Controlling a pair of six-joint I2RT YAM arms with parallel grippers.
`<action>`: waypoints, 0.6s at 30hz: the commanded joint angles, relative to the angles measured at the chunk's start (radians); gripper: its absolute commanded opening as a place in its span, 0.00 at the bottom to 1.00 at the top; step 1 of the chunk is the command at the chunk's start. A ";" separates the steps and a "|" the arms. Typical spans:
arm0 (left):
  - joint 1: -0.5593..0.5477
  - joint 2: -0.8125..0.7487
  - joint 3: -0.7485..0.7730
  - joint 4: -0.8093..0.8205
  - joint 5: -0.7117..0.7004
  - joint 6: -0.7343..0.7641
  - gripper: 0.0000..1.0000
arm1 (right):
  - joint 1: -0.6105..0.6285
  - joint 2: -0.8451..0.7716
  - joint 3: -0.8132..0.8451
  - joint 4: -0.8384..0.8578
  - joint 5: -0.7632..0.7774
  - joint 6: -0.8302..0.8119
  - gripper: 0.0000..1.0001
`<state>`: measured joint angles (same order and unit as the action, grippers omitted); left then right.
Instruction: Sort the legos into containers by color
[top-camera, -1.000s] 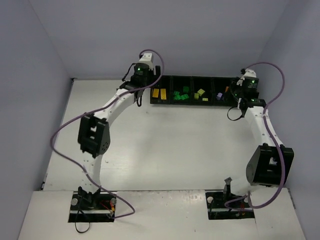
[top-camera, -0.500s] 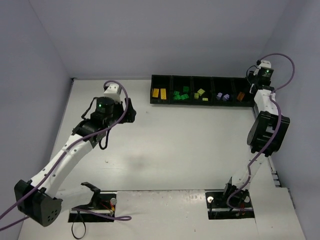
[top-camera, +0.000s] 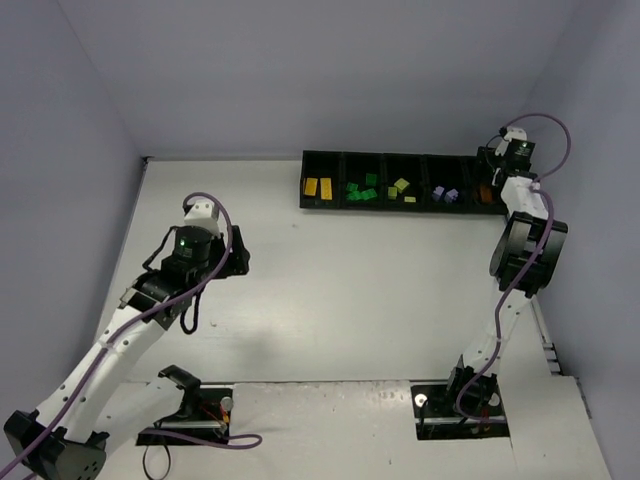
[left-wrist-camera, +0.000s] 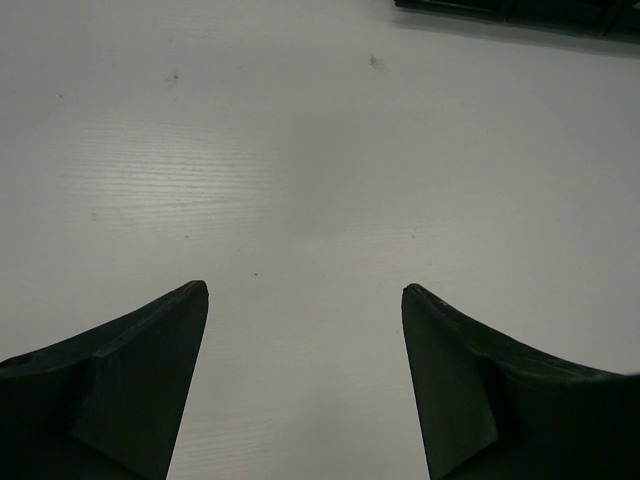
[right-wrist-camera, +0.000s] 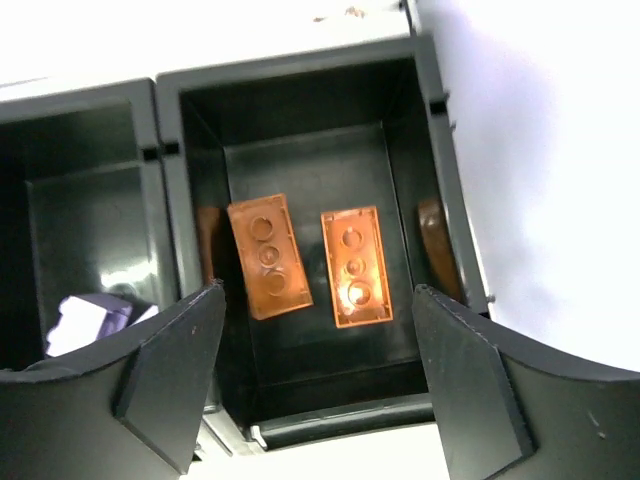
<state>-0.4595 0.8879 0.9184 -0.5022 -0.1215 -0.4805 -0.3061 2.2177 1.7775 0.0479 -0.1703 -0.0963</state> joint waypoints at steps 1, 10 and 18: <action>0.004 -0.015 0.048 -0.016 -0.046 -0.006 0.72 | 0.016 -0.136 0.053 0.047 -0.015 0.006 0.75; 0.004 -0.066 0.119 -0.079 -0.043 0.020 0.72 | 0.035 -0.539 -0.232 0.038 -0.092 0.128 0.84; 0.004 -0.121 0.152 -0.131 -0.040 0.057 0.72 | 0.035 -0.923 -0.435 -0.120 -0.089 0.151 1.00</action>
<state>-0.4595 0.7830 1.0161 -0.6250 -0.1478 -0.4576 -0.2726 1.3888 1.3865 -0.0162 -0.2543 0.0280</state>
